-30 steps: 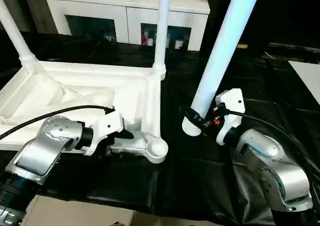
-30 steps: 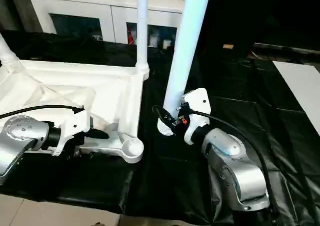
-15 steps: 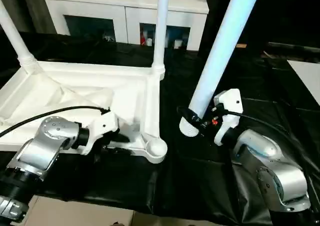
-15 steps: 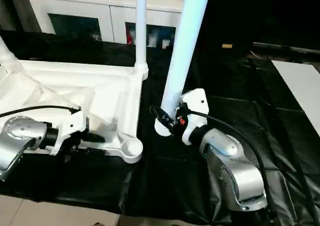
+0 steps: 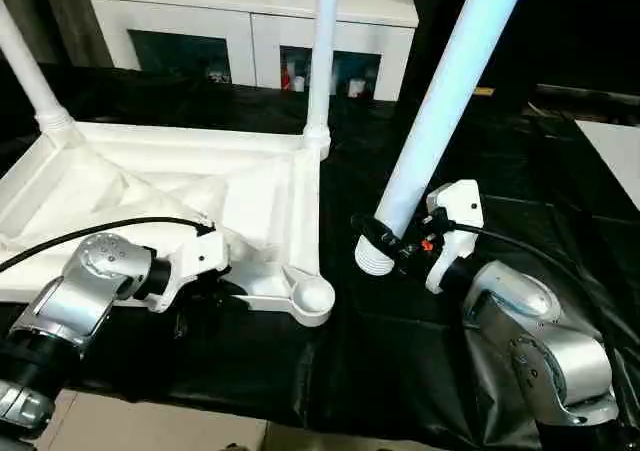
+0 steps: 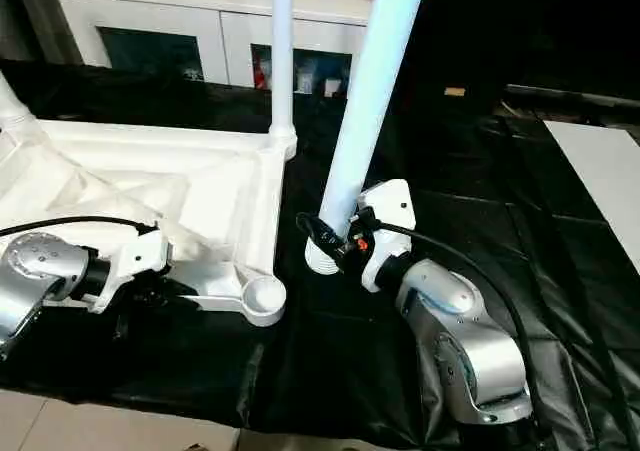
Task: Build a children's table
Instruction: Insert table leg to table base
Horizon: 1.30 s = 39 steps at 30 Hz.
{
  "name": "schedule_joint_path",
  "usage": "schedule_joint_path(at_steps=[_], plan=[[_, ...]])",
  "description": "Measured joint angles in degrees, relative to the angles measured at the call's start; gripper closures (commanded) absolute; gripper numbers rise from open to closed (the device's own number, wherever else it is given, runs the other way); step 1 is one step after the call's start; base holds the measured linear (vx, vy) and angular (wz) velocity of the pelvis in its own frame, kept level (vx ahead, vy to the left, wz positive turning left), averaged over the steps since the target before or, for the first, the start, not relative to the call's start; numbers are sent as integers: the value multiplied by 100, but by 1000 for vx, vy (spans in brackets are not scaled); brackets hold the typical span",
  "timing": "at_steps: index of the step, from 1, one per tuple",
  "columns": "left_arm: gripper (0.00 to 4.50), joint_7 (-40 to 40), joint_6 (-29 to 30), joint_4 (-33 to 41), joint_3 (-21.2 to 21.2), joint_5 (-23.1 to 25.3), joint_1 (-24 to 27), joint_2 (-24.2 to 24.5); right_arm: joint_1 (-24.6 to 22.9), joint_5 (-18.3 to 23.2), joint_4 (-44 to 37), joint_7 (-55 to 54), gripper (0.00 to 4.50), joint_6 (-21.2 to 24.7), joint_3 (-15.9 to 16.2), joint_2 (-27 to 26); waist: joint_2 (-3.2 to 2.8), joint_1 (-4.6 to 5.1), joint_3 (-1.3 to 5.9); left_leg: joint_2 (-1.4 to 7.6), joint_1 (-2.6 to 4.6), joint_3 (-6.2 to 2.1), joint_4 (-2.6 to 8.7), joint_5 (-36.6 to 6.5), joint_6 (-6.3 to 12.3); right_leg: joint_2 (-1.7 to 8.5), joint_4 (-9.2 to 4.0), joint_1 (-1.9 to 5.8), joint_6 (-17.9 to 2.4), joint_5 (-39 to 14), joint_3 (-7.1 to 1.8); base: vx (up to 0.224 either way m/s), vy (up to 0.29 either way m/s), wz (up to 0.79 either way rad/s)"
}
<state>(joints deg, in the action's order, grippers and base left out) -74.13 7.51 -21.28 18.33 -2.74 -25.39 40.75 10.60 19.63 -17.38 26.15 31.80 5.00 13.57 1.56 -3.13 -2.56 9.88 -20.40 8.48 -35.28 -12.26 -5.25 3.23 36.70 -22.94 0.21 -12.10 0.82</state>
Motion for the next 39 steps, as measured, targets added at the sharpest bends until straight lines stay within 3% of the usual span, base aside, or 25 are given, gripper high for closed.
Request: schedule_joint_path(at_steps=[10,19,26,33,39], plan=[[450,-42,-153,34,74,106,16,-56,1,59,0,-33,264,127,-8,-9,-3,65,1,0,22,16,40,1,-1,0,-20,5,-4,-2,-6,0,0,0],[450,864,82,533,-3,245,265,-737,357,338,321,-4,264,699,-127,-54,-46,25,8,0,27,29,55,1,-2,2,-34,13,-4,-2,-8,0,0,0],[450,951,129,741,52,385,302,-860,779,322,874,422,264,812,162,94,-44,-57,8,0,21,42,74,8,12,8,-57,11,-4,-2,-4,0,0,0],[450,987,162,787,63,466,300,-889,993,320,1188,814,264,1017,483,160,-24,-57,8,1,20,52,73,14,23,14,-58,12,-4,-2,-5,0,0,0],[450,991,185,799,62,483,298,-900,1254,110,1671,877,264,757,627,126,-16,-55,9,1,19,55,73,15,24,16,-58,13,-4,-2,-5,0,0,0]])
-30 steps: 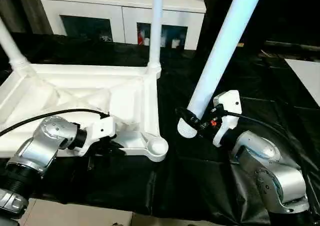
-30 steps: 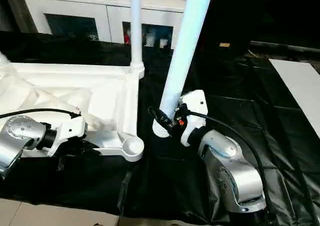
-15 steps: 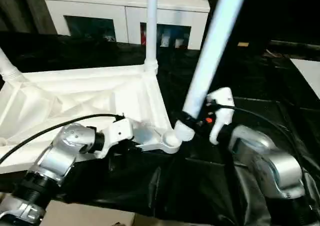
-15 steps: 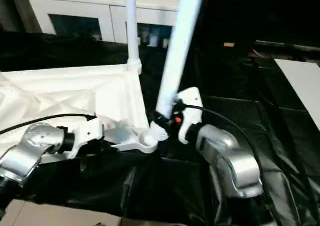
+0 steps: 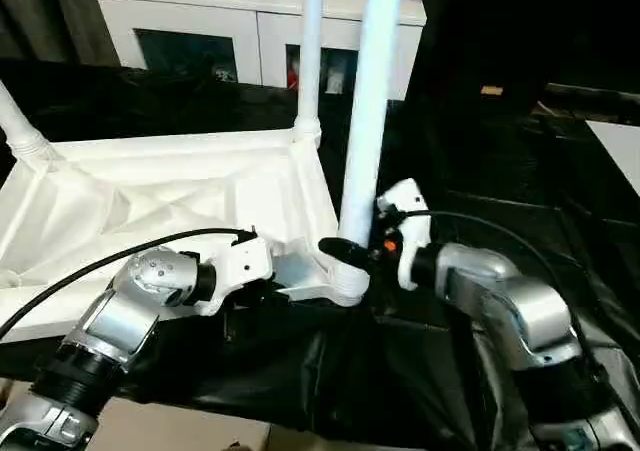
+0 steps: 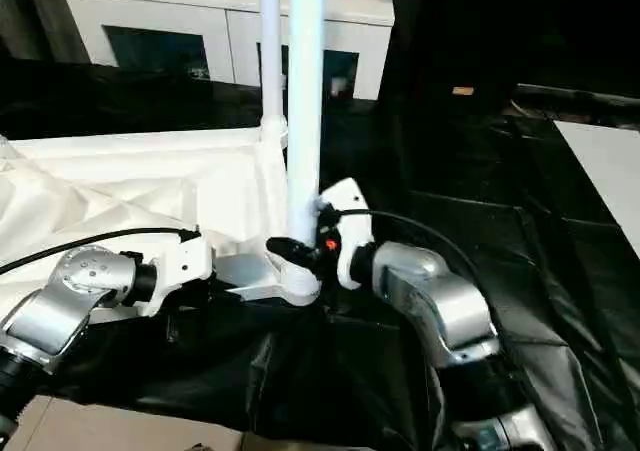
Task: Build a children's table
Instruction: Insert table leg to table base
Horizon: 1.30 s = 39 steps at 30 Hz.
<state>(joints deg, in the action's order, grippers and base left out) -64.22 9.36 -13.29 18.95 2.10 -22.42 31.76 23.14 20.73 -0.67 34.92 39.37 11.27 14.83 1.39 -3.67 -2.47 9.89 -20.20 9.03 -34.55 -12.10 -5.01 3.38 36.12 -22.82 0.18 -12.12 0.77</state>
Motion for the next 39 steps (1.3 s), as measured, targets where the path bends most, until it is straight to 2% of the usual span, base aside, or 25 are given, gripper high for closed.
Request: schedule_joint_path(at_steps=[8,14,17,20,23,27,32,36,39], plan=[[450,5,52,13,-12,14,1,16,181,-62,624,16,264,-411,-48,-205,26,27,6,1,3,2,0,1,-1,0,2,2,0,1,-1,0,0,0],[450,16,51,13,-16,29,1,17,156,63,872,126,264,-519,-288,-367,36,30,8,2,6,3,0,3,-1,0,3,2,-2,3,-1,0,0,0],[450,16,51,19,-16,29,2,4,-41,211,874,134,264,-666,-484,-474,35,18,8,2,5,3,3,3,-1,0,3,1,-2,2,0,0,0,0],[450,16,51,19,-19,29,3,1,-295,246,874,164,264,-1003,-621,-583,34,16,8,3,6,3,5,3,-1,0,2,1,-2,2,1,0,0,0],[450,22,53,18,-25,36,7,-9,-646,212,881,176,264,-1649,-671,-763,32,18,9,3,6,5,5,3,-1,0,1,1,-2,2,-1,0,0,0],[450,45,54,-2,-32,47,8,-22,-857,92,1054,178,264,-2419,-630,-907,25,27,10,3,10,6,4,3,-1,0,1,4,-2,2,-3,0,0,0],[450,146,75,-31,-32,65,7,-66,-1047,-293,1413,33,264,-3615,-507,-1074,10,49,16,5,11,11,5,3,-2,0,0,12,-2,2,-6,0,0,0],[450,155,74,-60,-32,68,4,-85,-1206,-580,1559,-115,265,-4305,-384,-1170,1,47,22,6,9,12,11,3,-2,0,-1,16,-1,1,-5,0,0,0],[450,205,74,-88,-32,118,-15,-94,-1232,-732,1703,-205,265,-4647,-361,-1195,0,60,24,5,10,13,10,3,-2,0,-4,20,-1,2,-7,0,0,0]])
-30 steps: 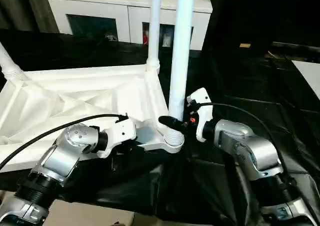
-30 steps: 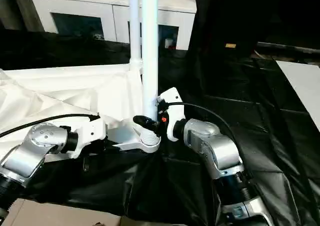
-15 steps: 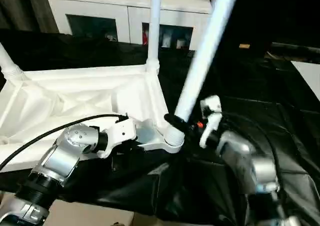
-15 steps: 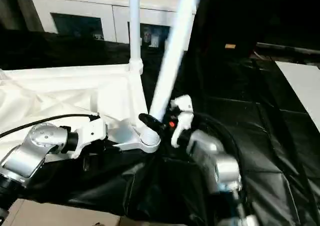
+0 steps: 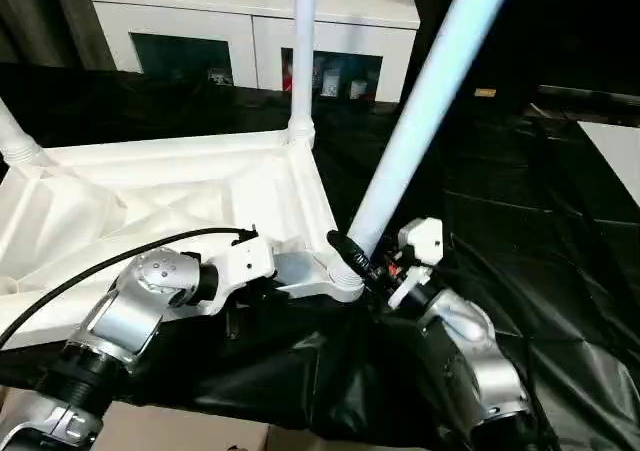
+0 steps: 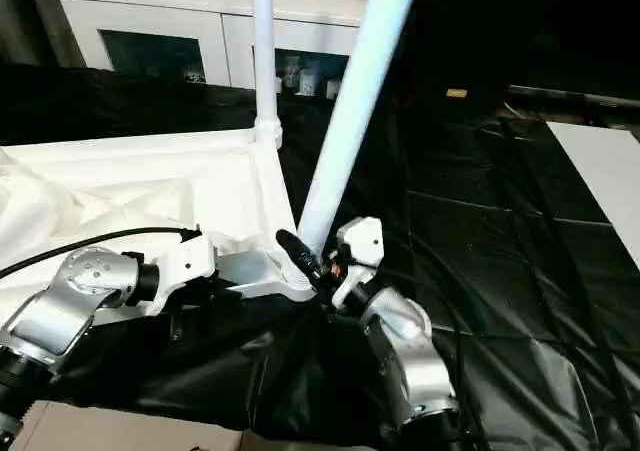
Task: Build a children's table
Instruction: Insert table leg to table base, then rotate leg to tighten
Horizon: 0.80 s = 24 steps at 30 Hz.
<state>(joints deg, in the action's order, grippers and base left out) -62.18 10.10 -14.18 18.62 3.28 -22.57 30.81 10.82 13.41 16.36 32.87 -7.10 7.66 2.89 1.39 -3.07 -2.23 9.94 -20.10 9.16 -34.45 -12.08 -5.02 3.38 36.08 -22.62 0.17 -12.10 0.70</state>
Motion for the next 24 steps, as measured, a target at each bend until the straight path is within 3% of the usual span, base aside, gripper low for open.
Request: schedule_joint_path(at_steps=[10,18,24], plan=[[450,-4,3,-11,-2,1,0,13,61,-22,-21,77,265,107,98,121,9,13,7,0,3,0,2,0,0,0,-1,3,3,-2,0,0,0,0],[450,-53,9,-3,-2,1,1,23,472,-4,-233,653,265,1076,261,571,34,21,23,1,2,0,12,0,0,-1,-9,2,6,-4,2,0,0,0],[450,-113,11,17,-1,-7,2,27,660,-9,-393,958,265,1547,401,867,36,-5,27,2,4,2,34,0,0,-2,-21,1,4,-9,6,0,0,0]])
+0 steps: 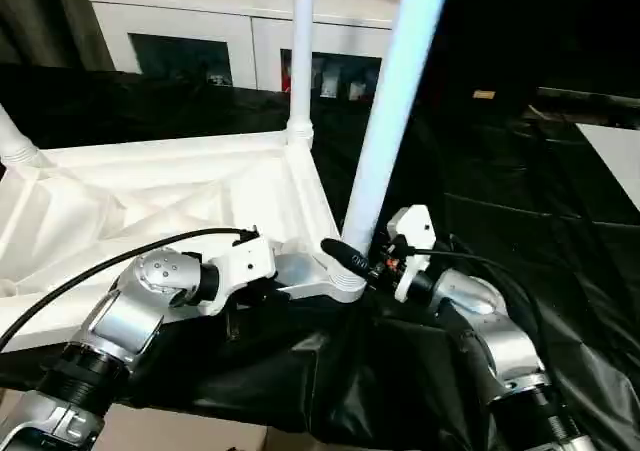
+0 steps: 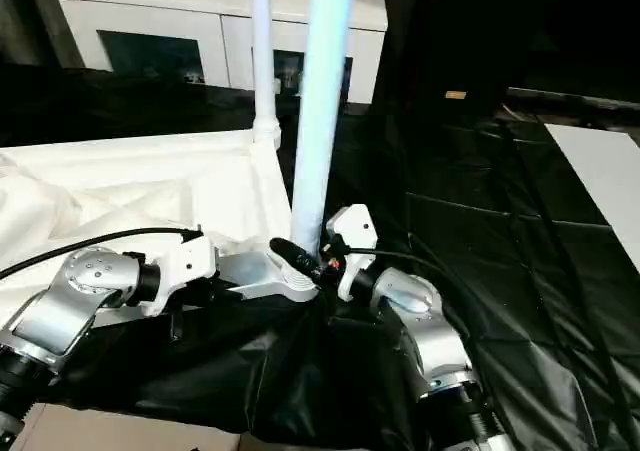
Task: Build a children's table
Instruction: Rotate leg to tighten
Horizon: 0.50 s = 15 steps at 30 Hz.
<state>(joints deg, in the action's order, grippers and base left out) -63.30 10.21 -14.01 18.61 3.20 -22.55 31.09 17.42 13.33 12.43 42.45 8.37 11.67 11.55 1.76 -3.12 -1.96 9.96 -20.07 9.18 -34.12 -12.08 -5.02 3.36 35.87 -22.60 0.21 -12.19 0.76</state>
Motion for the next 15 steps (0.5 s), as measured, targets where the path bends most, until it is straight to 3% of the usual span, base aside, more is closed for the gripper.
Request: schedule_joint_path(at_steps=[6,15], plan=[[450,-3,17,-3,-1,0,2,24,237,0,1,170,265,559,13,87,14,11,12,3,4,1,2,0,-1,-1,0,1,1,-1,0,0,0,0],[450,-18,58,-77,1,36,6,23,334,-55,198,165,265,582,86,88,57,51,72,3,17,0,2,-1,-2,-1,-6,15,12,-8,0,0,0,0]])
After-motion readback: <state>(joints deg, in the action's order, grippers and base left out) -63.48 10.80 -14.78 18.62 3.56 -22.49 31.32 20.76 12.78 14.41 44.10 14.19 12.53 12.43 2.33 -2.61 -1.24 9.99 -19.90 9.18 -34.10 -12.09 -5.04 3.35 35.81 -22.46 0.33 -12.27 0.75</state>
